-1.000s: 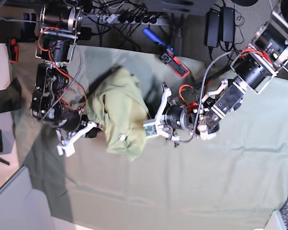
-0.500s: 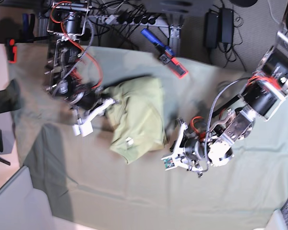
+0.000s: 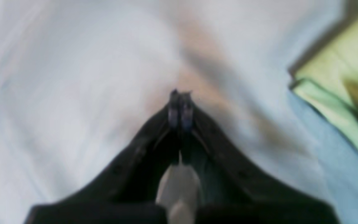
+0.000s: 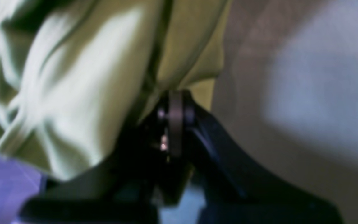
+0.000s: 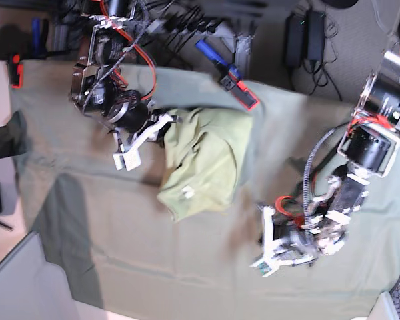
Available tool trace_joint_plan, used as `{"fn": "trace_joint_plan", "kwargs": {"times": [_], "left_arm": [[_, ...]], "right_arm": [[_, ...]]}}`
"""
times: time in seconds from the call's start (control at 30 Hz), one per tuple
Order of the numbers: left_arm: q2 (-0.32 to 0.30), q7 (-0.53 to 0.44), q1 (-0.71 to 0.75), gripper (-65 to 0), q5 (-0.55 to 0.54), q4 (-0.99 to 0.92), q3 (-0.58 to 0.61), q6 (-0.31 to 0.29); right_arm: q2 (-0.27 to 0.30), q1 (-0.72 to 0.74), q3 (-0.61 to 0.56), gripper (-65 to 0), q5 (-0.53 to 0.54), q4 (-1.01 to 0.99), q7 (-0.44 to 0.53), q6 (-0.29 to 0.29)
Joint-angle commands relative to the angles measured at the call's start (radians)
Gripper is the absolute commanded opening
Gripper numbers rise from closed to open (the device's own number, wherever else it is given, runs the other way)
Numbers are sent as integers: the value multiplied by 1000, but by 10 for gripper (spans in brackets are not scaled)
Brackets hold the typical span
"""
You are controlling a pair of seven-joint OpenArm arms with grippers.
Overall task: Fold the T-shirt properly
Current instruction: 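Push the bundled shirt together with both grippers, then press and tuck the shirt edges into a square with both grippers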
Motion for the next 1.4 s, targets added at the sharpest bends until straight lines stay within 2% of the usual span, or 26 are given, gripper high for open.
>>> {"fn": "trace_joint_plan", "kwargs": {"times": [0.0,0.13,0.27,0.33,0.4,0.5,0.63,0.83,1.03,1.2,1.37], "left_arm": [[-1,16,-42,-650,-56,29,-40,-37],[-2,172,-39,-650,-235,128,-148,-156],[-35,232,6,-650,-337,316,-151,-160],[-40,278,40,-650,-423,387,-151,-166],[-35,307,85,-650,-496,440,-147,-208],[-22,309,164,-650,-529,490,-118,-218],[-14,277,243,-650,-521,505,-34,-218],[-14,160,293,-650,-339,503,79,-218],[-14,62,284,-650,-175,456,83,-203],[-15,-13,284,-650,-120,329,83,-192],[-19,-70,284,-650,-44,254,78,-102]], "right_arm": [[6,5,27,-650,17,32,13,42],[17,6,133,-650,23,60,22,42],[49,29,192,-650,35,60,36,42],[64,46,197,-650,43,60,35,42],[74,68,196,-650,44,60,35,42],[74,105,195,-650,60,59,36,42],[64,165,181,-650,66,57,37,43],[-3,234,60,-650,65,19,38,51],[-53,279,-59,-650,-11,-63,76,51],[-53,307,-87,-650,-113,-177,163,51],[-52,342,-87,-650,-181,-328,220,58]]}}
